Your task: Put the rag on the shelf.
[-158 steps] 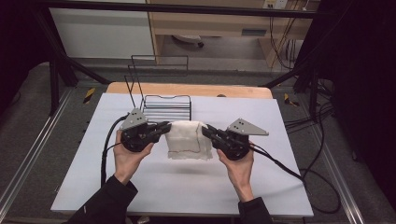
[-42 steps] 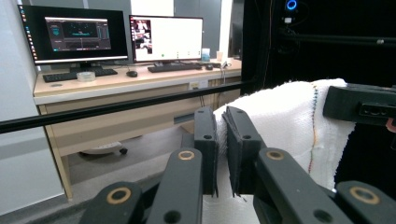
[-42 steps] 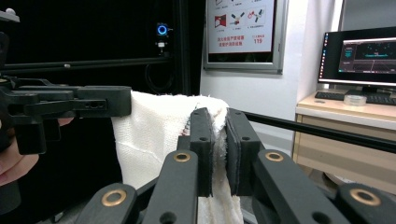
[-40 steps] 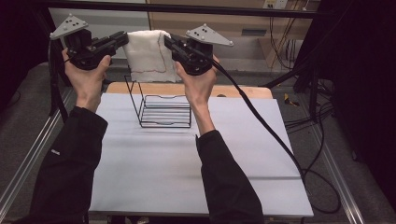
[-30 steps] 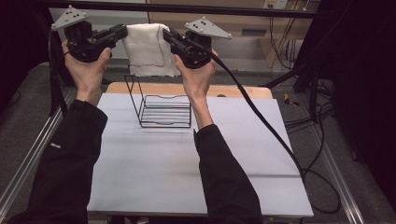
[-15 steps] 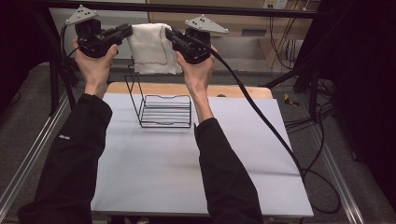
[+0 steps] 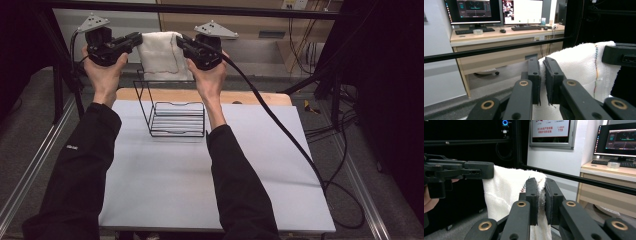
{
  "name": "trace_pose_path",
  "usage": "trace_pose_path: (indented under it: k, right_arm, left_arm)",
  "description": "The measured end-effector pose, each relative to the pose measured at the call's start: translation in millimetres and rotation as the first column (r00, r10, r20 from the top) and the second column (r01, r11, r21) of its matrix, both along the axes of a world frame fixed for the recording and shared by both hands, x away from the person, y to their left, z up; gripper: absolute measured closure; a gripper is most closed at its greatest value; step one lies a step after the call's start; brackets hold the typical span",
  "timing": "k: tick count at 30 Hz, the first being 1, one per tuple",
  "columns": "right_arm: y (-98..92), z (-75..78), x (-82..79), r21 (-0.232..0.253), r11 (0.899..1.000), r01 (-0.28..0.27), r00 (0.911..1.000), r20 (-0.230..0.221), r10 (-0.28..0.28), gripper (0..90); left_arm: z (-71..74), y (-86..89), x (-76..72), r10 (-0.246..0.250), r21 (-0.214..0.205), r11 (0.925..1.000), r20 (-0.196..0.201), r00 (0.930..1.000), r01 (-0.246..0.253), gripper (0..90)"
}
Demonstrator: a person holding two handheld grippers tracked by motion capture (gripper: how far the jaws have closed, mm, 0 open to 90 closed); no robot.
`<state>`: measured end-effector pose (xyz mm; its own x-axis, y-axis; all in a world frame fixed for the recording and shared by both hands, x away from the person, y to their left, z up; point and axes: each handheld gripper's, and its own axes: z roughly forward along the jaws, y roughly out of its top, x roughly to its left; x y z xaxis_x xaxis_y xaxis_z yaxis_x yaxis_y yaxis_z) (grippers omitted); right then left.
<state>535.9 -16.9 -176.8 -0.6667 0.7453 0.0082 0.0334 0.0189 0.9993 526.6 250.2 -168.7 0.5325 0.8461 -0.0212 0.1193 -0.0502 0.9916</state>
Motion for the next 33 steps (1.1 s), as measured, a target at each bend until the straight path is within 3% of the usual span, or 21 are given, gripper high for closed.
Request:
trace_pose_path:
  k: [13, 33]
  right_arm:
    - [-6.0, -25.3, -10.5, -0.027, 1.0, 0.009, 0.9989, -0.046, -0.01, 82.7]
    - [-10.4, -39.2, -30.1, -0.045, 0.999, -0.011, 0.9996, -0.027, 0.009, 82.3]
  left_arm:
    - [-27.0, -4.5, -9.3, -0.03, 0.02, 0.9993, -0.029, 0.9991, 0.031, 83.3]
    - [-37.2, -1.4, -28.6, -0.076, 0.023, 0.9968, -0.024, 0.9968, 0.077, 83.3]
